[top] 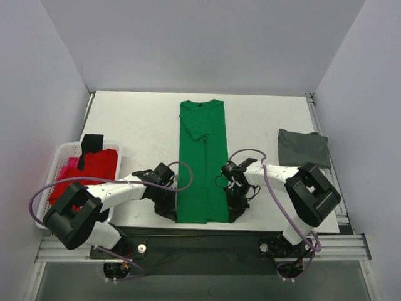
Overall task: Fold and stack the t-shirts
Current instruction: Grab the bottom of the folded rectangular tshirt with both arms
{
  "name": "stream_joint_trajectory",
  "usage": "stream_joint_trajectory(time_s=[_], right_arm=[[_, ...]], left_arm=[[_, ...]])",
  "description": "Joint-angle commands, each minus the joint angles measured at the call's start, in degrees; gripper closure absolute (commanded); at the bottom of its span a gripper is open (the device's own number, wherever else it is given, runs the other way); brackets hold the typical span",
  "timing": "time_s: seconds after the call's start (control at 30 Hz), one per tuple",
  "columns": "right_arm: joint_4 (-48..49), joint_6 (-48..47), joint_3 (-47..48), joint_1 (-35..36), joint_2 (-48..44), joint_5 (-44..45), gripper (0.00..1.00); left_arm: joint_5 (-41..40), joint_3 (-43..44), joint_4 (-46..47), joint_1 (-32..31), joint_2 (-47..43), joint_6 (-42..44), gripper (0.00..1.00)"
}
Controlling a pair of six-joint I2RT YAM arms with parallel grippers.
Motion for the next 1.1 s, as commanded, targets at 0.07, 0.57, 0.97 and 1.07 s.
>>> stream_joint_trajectory(time_s=[0.07, 0.57, 0.97, 1.07], right_arm=[[-3.0, -1.0, -0.7, -0.8, -2.0, -2.0, 1.0], [-8.6, -0.2, 2.1, -0.6, -9.4, -5.8, 1.0], [-15.3, 4.8, 3.8, 3.8, -16.4, -7.6, 1.0], [-16.6, 7.2, 4.6, 5.4, -18.9, -7.4, 1.0]], left_arm=[[-6.7, -1.5, -4.8, -0.2, -2.0, 0.1, 1.0], [-4.4, 1.5, -10.1, -0.1, -12.8, -1.5, 1.0], [-4.0, 6.9, -23.7, -0.2, -21.3, -3.6, 1.0], [-4.8, 9.5, -26.8, -0.2, -24.9, -5.2, 1.0]])
